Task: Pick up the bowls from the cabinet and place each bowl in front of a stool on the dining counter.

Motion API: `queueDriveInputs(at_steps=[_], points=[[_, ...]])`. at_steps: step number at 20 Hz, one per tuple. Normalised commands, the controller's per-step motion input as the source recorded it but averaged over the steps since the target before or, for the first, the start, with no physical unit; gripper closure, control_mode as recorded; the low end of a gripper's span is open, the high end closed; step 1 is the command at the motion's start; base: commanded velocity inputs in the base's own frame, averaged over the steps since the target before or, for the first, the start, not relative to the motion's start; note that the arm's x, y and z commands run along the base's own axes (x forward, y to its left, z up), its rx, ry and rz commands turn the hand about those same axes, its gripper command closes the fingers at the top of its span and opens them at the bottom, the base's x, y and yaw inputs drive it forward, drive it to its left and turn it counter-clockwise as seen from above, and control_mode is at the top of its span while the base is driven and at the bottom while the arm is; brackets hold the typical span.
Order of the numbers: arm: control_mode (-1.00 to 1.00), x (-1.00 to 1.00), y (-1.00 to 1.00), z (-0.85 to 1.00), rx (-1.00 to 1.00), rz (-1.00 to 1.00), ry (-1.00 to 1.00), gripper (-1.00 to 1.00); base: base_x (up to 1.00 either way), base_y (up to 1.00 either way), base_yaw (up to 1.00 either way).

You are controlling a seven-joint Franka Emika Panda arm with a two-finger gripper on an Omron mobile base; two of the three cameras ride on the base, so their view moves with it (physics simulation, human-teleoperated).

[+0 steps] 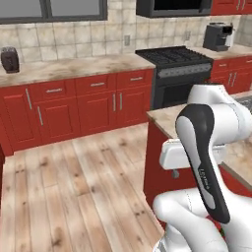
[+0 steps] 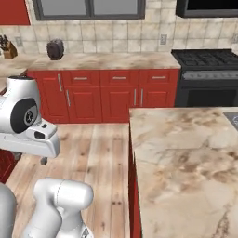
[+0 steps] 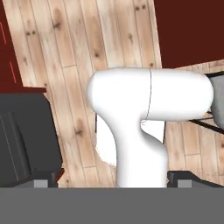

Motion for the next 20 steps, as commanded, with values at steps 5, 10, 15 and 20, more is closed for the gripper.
queueDriveInputs(at_steps=[5, 10, 15, 20], points=[[1.00, 0.00, 0.00, 0.00, 0.00, 0.00, 0.00, -1.00, 1.00, 0.62, -0.09], [1.00, 0.00, 0.00, 0.00, 0.00, 0.00, 0.00, -1.00, 1.00, 0.23, 0.00], [1.00, 0.00, 0.00, 0.00, 0.00, 0.00, 0.00, -1.00, 1.00, 0.09, 0.02], [1.00, 0.00, 0.00, 0.00, 0.00, 0.00, 0.00, -1.00, 1.00, 0.04, 0.01]])
